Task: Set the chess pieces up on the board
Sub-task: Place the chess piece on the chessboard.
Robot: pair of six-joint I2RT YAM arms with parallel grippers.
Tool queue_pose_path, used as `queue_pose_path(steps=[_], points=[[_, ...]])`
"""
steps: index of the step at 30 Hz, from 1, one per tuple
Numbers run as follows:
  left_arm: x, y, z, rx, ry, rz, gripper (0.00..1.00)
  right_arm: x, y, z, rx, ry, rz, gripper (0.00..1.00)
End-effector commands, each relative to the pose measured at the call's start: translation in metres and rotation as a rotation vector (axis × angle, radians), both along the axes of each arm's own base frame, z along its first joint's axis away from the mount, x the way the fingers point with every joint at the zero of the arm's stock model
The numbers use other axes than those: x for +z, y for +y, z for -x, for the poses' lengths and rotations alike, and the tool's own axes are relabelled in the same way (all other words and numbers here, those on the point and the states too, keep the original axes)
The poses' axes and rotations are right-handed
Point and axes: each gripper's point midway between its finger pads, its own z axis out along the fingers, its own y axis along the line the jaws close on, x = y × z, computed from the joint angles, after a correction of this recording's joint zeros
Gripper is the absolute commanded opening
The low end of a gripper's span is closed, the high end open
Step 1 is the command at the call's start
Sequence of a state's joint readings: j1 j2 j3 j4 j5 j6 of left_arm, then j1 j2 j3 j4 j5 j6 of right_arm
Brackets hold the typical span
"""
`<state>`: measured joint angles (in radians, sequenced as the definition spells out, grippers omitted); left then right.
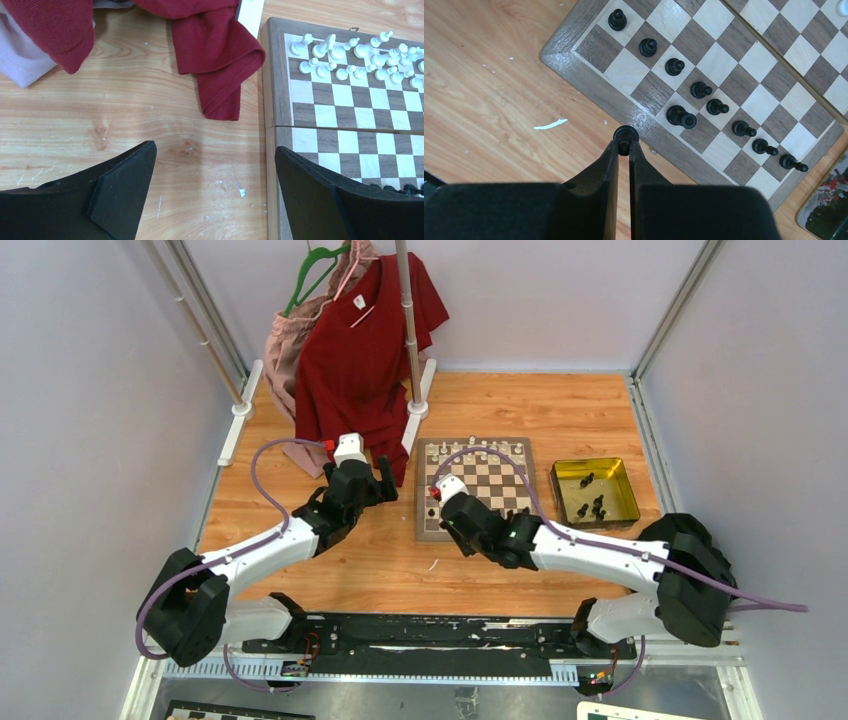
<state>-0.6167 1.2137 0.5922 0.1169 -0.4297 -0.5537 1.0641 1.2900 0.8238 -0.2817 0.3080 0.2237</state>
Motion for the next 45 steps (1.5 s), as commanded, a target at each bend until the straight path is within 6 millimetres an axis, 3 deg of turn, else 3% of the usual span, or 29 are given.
queue_pose_path(steps=[1,16,25,45], points=[[0.001,0.002,-0.003,0.016,-0.005,0.004,0.94,0.011,0.009,-0.019,-0.019,-0.093,0.021,0.00],[-0.001,-0.004,-0.007,0.001,0.006,0.001,0.94,0.003,0.010,-0.047,-0.195,-0.055,-0.055,0.00],[0.004,-0.006,-0.007,-0.010,-0.001,0.010,0.94,0.006,0.009,-0.052,-0.287,-0.017,-0.051,0.00],[0.006,-0.005,-0.002,-0.024,-0.008,0.017,0.94,-0.018,-0.006,-0.051,-0.377,0.045,-0.022,0.00]])
